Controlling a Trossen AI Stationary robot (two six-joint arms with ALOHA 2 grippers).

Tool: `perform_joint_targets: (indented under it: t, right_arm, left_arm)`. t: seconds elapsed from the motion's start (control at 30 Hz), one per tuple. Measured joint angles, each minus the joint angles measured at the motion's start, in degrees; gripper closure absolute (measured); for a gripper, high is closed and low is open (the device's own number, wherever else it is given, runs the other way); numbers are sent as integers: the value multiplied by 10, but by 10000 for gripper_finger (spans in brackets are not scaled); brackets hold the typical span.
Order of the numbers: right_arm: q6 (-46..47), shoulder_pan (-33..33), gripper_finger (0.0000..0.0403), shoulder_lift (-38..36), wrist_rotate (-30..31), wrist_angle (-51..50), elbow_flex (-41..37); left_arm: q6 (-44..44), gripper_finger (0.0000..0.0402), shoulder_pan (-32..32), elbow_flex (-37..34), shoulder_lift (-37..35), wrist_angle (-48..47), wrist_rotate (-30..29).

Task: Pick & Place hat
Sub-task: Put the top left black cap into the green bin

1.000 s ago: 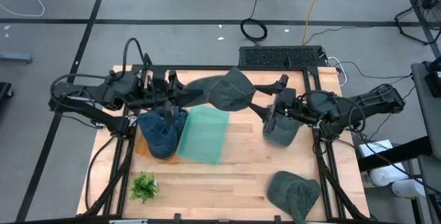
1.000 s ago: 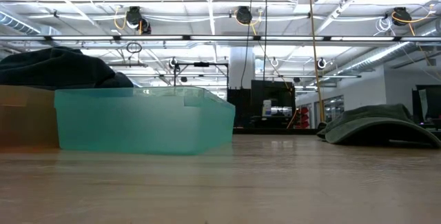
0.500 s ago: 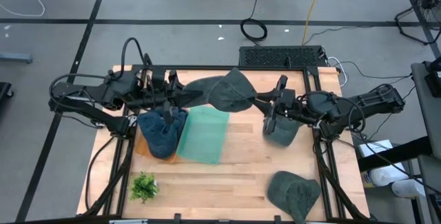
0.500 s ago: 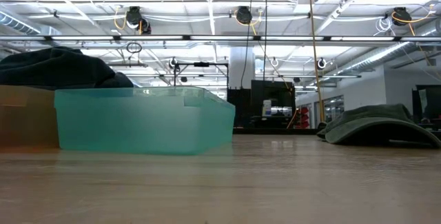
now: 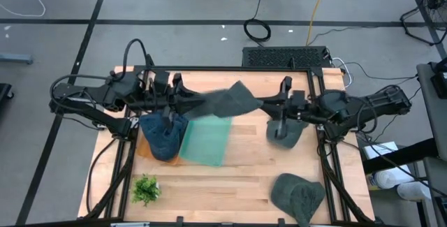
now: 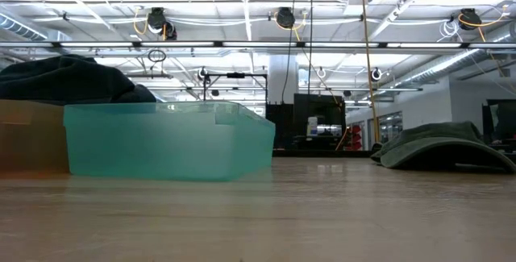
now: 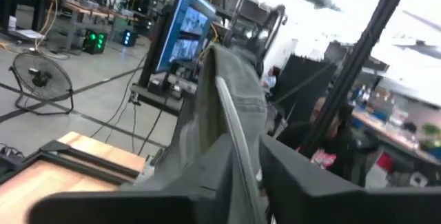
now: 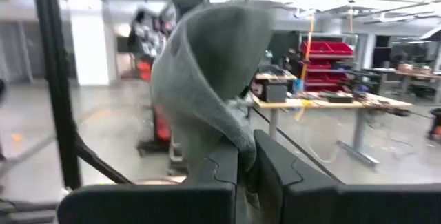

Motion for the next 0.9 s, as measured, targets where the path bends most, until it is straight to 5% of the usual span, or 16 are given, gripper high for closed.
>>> perform_joint_targets:
  t: [0.23,0.47,0.9]
  right_arm:
    - [99,0,393,-30,-71,-117,42]
    - [146,-9,393,2,-69,-221,99]
    - [147,-79,393,145,-104,-194,105]
  left_arm:
    - [46,219,3,0,-14,-24,1]
    - [51,137,15,0,-9,-22,8]
    - [35,118,16,0,26,-72,36]
